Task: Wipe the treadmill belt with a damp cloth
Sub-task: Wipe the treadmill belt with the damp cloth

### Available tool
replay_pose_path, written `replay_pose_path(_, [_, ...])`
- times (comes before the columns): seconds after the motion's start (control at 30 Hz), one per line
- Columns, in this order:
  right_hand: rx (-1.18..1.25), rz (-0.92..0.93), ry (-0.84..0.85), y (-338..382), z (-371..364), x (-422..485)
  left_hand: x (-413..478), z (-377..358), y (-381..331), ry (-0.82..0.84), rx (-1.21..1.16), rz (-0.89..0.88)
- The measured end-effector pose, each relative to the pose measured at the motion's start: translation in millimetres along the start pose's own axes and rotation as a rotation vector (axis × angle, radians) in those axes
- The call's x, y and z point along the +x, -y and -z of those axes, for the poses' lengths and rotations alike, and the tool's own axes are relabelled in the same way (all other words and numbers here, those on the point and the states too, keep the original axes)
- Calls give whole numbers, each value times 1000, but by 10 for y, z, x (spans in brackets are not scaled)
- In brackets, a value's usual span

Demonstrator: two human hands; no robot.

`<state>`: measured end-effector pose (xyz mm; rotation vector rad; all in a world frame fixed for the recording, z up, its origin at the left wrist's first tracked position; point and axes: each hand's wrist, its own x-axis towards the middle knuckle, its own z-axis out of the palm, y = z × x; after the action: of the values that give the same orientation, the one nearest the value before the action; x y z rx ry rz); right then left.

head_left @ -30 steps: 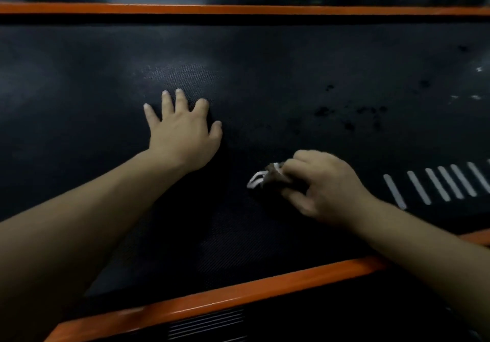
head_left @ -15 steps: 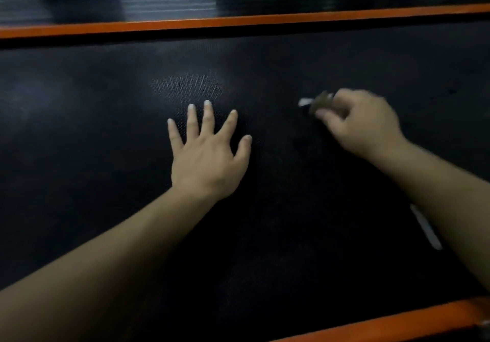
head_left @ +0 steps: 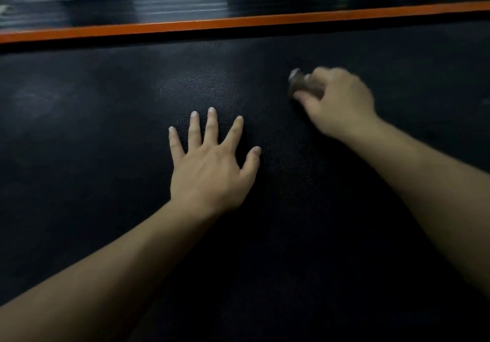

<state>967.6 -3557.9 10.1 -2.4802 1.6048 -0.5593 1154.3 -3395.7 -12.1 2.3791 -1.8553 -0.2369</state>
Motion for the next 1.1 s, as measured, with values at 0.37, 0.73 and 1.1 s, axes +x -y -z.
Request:
replay_pose_path(0.37, [-62, -164, -61, -129, -93, 795, 36, -7, 5, 4, 46, -104])
replay_pose_path(0.73, [-35, -338, -86, -391, -39, 1273, 35, -13, -3, 2, 44, -105])
replay_pose_path(1.1, [-43, -369, -123, -614, 62, 1147, 83, 53, -394, 112, -8, 64])
